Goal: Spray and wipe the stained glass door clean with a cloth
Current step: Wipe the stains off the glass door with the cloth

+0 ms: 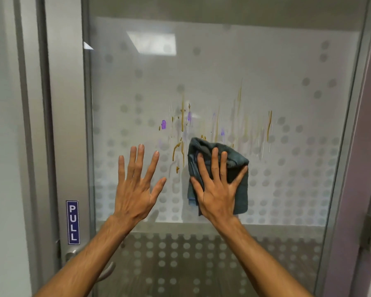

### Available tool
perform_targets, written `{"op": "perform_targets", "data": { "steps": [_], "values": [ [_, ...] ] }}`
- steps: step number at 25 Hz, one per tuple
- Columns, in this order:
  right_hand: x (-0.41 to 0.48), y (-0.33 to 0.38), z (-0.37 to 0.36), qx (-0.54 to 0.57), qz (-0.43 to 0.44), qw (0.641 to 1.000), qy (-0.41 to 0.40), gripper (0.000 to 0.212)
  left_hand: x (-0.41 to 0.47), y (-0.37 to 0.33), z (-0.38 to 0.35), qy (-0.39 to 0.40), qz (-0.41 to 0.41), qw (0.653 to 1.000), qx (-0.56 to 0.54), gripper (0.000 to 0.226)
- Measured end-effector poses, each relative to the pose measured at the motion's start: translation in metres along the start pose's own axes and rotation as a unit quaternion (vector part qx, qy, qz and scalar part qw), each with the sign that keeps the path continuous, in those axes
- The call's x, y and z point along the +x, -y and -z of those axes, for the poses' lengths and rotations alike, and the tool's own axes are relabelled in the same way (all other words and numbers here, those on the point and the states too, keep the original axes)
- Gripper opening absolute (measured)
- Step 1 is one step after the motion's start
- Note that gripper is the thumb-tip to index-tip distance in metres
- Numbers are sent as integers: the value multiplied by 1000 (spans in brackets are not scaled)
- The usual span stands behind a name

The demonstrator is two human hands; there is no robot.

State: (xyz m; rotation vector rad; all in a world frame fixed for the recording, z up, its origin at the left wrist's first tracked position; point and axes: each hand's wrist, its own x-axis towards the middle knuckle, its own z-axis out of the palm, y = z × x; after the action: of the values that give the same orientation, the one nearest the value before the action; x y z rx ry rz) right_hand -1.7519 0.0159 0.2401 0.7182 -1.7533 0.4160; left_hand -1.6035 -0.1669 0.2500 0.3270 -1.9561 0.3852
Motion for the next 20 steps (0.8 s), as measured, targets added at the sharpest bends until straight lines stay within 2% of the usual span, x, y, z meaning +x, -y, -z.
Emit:
{"op": "perform_targets", "data": {
  "steps": [5, 10, 13, 20],
  "values": [
    [16, 31, 2, 25, -48, 999, -3, 61, 12, 18, 5, -5, 3, 1000, -5, 71],
    [-29, 51, -11, 30, 51, 998, 15, 65, 15, 34, 6, 1, -7, 1000, -7, 68],
    [-45, 54, -20, -6, 100, 995, 1, 67, 18, 42, 7, 8, -5, 1000, -6, 68],
    [22, 75, -3, -7, 74, 997, -9, 60, 40, 58, 16, 21, -25, 999, -19, 74]
  ]
}}
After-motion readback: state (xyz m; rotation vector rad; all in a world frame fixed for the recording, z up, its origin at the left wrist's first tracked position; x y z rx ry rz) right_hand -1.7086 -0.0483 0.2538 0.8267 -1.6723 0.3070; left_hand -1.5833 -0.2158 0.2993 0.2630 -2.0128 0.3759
